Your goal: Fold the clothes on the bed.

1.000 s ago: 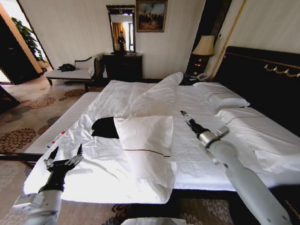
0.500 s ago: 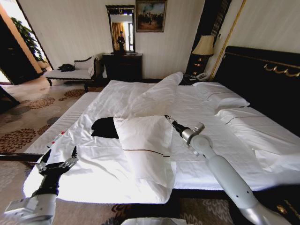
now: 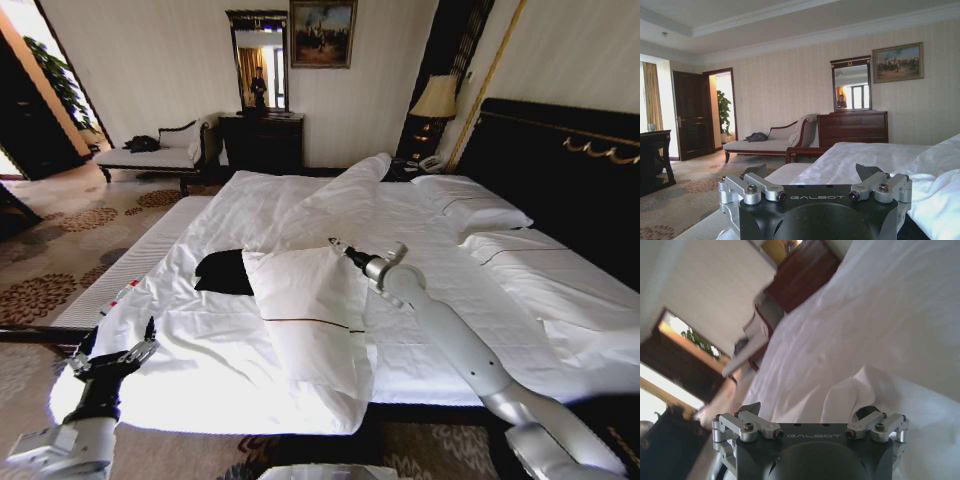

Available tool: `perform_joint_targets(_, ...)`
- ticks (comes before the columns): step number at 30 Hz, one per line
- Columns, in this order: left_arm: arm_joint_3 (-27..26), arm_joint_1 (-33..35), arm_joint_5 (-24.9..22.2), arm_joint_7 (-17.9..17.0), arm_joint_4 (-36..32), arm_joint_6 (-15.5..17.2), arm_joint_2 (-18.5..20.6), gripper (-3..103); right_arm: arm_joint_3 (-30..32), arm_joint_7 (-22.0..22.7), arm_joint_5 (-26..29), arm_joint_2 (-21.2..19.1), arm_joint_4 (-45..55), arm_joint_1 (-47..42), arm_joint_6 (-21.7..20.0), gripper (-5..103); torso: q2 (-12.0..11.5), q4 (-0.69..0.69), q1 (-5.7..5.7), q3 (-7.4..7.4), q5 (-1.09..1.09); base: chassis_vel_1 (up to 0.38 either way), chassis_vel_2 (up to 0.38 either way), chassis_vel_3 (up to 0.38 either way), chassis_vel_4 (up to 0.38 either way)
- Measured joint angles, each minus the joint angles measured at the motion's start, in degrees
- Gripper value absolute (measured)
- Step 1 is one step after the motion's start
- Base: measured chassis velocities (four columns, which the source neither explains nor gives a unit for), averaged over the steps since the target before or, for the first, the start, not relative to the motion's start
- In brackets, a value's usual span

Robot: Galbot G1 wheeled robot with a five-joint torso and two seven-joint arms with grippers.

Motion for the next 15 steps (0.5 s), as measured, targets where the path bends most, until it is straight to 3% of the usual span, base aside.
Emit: perform_joint_targets(15, -0.61, -0.66, 0.33, -0.51, 1.64, -0.53, -0.87, 100, -10.22, 2.13, 0.61, 1.7, 0.54, 7.86, -3.64, 100, 0.0, -0.01, 0.0, -0.01, 0.0, 0.0, 0.0, 0.0, 0.0)
